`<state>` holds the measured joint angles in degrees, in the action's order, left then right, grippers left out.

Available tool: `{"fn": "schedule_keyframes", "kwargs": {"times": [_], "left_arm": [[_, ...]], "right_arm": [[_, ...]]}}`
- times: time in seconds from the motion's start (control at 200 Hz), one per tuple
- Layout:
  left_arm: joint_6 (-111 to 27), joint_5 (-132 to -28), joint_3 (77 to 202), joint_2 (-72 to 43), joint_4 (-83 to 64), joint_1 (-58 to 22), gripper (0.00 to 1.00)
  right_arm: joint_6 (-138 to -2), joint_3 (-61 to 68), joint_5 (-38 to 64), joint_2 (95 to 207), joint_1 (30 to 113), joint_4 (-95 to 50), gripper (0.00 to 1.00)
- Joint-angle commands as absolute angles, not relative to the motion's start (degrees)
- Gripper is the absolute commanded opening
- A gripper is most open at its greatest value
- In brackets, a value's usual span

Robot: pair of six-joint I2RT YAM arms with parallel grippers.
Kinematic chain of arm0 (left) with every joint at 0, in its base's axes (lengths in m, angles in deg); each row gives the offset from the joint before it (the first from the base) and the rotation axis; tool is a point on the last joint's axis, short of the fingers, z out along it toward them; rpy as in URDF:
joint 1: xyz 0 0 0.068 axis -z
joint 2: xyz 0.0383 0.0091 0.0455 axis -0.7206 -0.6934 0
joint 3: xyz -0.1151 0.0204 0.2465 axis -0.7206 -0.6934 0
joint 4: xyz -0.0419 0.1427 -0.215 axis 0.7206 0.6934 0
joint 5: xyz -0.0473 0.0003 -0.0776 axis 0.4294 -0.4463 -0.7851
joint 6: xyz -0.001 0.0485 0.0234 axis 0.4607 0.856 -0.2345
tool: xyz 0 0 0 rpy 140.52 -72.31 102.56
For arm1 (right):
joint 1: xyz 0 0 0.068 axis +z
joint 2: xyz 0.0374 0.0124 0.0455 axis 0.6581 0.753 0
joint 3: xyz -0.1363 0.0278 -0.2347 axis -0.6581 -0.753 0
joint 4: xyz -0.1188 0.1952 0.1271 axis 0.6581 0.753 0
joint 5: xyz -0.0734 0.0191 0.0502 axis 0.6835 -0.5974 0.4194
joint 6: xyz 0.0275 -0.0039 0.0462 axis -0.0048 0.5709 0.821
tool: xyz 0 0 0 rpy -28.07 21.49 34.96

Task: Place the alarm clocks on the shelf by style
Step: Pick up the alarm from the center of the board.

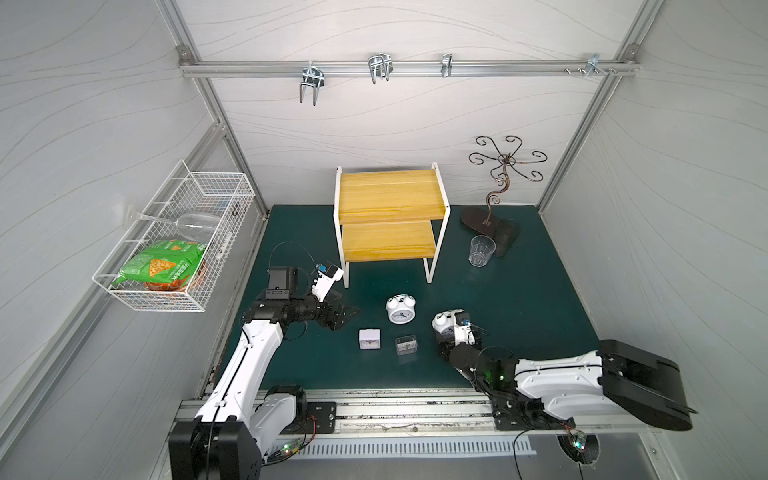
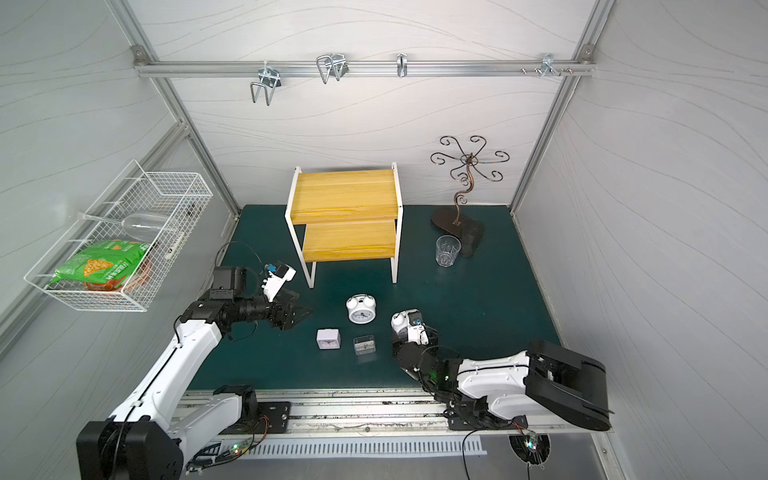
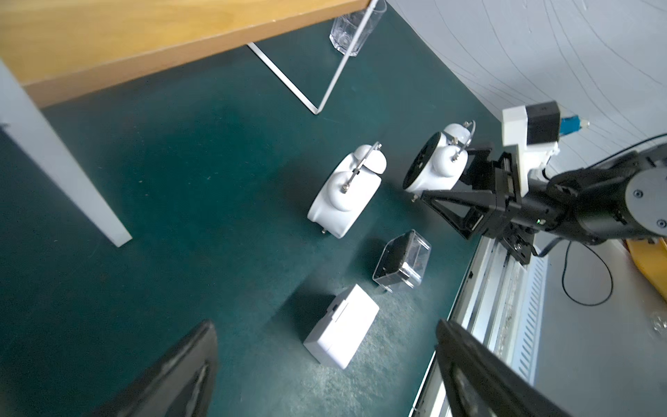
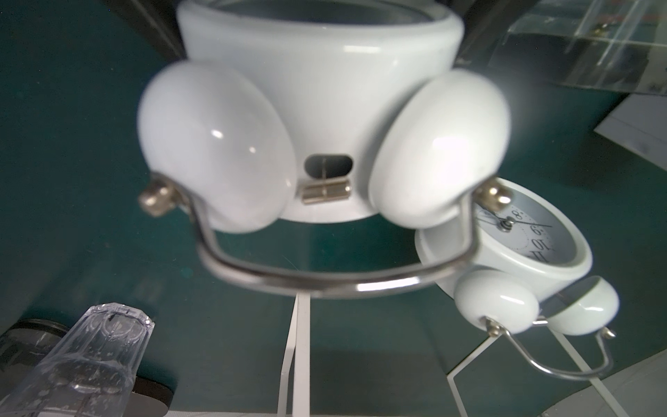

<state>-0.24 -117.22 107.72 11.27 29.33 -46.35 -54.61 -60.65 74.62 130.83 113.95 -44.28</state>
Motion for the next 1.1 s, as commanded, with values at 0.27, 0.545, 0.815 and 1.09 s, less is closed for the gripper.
{"fn": "schedule_keyframes", "kwargs": {"times": [0.27,0.545,0.815,1.09], "left_arm": [[2.9,-117.9,111.1,12.2,31.1,-44.9,0.94],[2.2,-115.6,111.4,12.7,30.2,-44.9,0.91],[2.3,-113.8,111.5,12.9,30.0,-44.9,0.89],[2.4,-112.1,111.5,13.3,30.3,-45.0,0.87]], "right_arm": [[-48.2,-45.7,78.1,122.7,114.2,-18.2,0.81],[-49.5,-35.2,74.8,125.3,113.5,-11.8,0.81],[-55.7,-25.8,69.4,133.6,110.6,-13.4,0.8],[-58.7,-15.6,68.7,142.4,109.8,-13.6,0.79]]}}
